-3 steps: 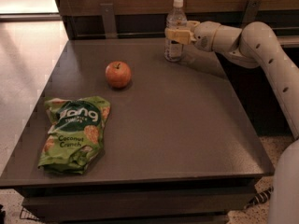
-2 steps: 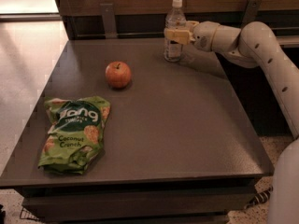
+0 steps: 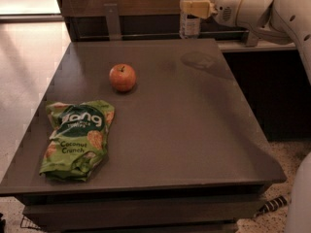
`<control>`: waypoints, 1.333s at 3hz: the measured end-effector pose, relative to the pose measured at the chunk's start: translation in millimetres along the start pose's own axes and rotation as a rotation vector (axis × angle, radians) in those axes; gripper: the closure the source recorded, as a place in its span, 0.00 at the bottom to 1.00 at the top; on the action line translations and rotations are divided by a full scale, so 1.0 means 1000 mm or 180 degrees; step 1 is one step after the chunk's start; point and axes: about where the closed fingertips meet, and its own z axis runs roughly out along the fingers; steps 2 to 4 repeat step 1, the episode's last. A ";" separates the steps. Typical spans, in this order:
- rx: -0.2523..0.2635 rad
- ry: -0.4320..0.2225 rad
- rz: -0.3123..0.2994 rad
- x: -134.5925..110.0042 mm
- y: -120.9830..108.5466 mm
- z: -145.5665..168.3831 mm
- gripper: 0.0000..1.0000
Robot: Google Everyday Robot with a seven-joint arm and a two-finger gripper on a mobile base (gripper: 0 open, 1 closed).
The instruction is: Pick blue plastic bottle
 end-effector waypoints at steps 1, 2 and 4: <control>0.0062 -0.0036 -0.0069 -0.030 -0.002 -0.010 1.00; 0.0062 -0.0036 -0.0069 -0.030 -0.002 -0.010 1.00; 0.0062 -0.0036 -0.0069 -0.030 -0.002 -0.010 1.00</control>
Offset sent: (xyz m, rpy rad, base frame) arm 0.0000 0.0000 0.0000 0.0000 0.0000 0.0000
